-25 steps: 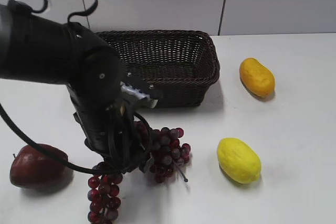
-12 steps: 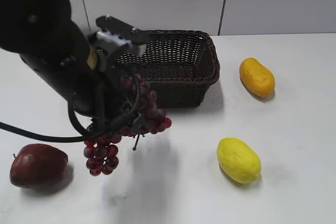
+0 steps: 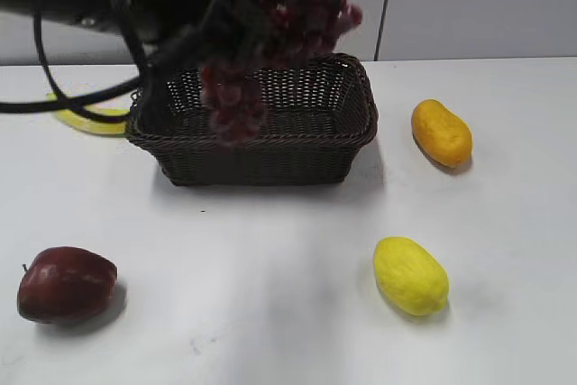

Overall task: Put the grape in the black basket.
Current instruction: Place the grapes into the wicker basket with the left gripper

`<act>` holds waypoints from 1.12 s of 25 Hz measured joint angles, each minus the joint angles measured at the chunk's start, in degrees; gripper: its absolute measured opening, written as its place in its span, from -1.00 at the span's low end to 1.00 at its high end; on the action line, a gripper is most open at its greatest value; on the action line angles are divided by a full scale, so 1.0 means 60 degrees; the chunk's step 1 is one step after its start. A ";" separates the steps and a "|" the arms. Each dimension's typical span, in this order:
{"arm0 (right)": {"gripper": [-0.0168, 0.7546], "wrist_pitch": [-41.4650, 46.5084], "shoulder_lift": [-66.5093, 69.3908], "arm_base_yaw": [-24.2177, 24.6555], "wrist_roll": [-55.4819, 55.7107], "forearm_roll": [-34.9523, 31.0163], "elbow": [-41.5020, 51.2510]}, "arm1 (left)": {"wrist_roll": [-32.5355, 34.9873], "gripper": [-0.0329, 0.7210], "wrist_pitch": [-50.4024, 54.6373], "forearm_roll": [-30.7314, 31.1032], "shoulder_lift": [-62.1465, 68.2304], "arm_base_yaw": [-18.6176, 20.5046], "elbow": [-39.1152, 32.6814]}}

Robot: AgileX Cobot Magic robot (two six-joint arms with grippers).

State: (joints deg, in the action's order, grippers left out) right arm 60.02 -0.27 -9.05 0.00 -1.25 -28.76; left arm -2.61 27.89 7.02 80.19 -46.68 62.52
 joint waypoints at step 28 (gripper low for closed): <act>0.56 0.0000 0.0000 0.0000 0.0000 0.0000 0.0000 | 0.0007 -0.13 -0.5843 0.3884 0.3132 0.2410 -0.0017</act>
State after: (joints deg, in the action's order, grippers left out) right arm 60.02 -0.27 -9.05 0.00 -1.25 -28.76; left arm -2.57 -7.17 30.33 98.98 -32.21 62.42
